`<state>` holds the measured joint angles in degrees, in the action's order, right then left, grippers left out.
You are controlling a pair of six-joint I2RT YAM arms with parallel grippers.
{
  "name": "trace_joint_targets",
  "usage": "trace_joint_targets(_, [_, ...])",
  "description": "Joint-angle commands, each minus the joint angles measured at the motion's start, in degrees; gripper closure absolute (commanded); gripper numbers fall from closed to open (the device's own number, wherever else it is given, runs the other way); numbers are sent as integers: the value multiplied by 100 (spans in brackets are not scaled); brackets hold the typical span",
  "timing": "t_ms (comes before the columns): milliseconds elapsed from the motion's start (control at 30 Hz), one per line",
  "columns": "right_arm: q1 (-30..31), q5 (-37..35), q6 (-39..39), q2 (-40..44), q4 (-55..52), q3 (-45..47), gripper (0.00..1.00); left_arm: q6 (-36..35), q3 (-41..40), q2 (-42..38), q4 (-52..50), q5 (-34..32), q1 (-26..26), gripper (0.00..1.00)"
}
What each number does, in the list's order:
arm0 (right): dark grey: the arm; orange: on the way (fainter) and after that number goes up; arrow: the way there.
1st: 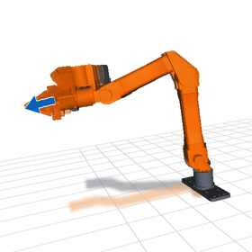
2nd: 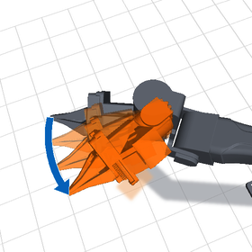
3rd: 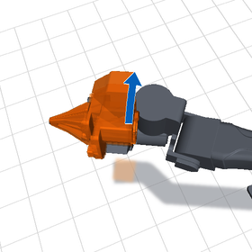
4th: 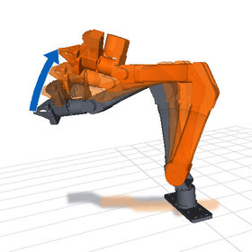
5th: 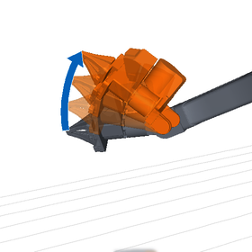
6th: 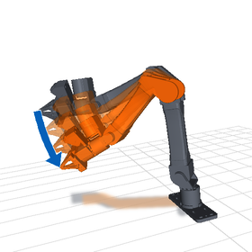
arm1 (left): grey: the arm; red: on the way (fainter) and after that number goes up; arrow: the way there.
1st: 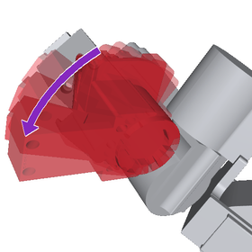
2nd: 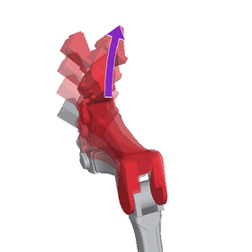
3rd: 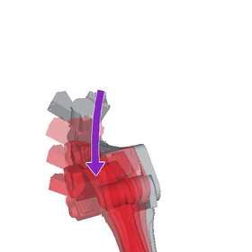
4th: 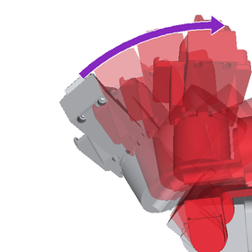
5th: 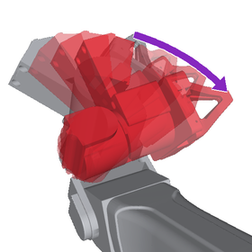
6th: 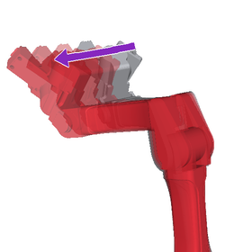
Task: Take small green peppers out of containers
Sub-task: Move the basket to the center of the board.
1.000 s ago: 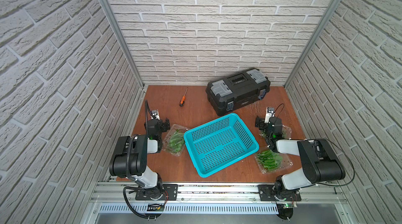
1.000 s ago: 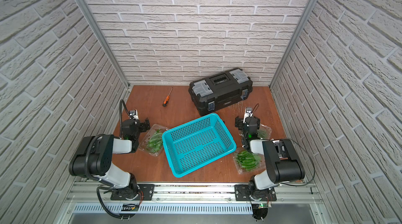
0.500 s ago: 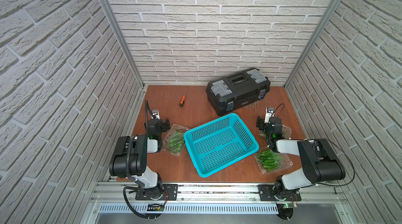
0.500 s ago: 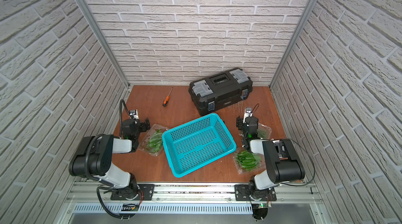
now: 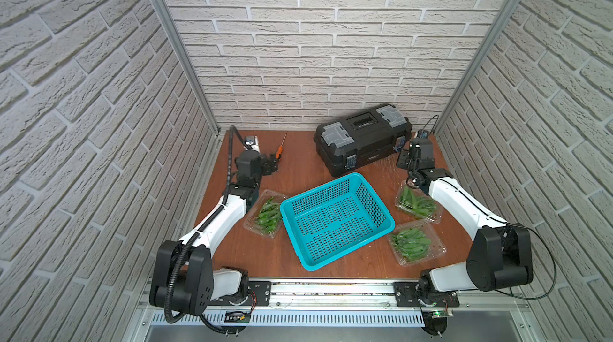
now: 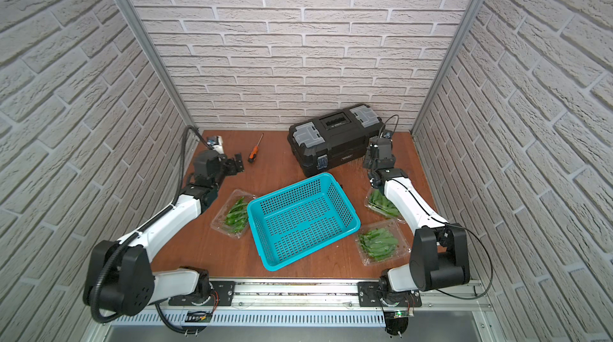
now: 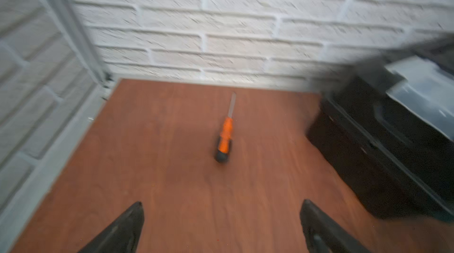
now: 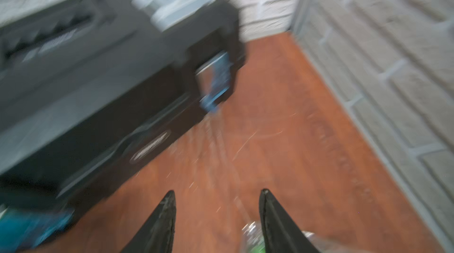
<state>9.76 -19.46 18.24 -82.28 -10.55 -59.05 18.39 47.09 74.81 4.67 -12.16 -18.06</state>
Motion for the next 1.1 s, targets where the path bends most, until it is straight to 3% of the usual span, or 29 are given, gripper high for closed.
trace_joint_targets(0, [857, 433, -129, 132, -165, 98, 44, 589, 124, 43, -1314, 181, -336, 2])
trace_joint_targets(100, [1363, 965, -118, 159, 110, 206, 44, 940, 32, -121, -1536, 373, -381, 2])
trace_joint_targets(200, [1710, 818, -43, 76, 116, 185, 44, 969, 21, -261, -1811, 371, -380, 2])
trace_joint_targets(467, [1740, 584, 180, -331, -26, 233, 44, 638, 309, -261, -2663, 627, -381, 2])
trace_joint_targets(667, [1789, 857, -231, -107, -36, 396, 44, 515, 624, -103, -3056, 1383, -380, 2])
trace_joint_targets(867, [2239, 1706, -867, 27, -295, 442, 44, 895, 632, -108, -2955, 1074, -300, 2])
trace_joint_targets(1067, [2805, 2745, -749, -775, -178, 313, 45, 1937, 775, -219, -3045, 507, 11, 2])
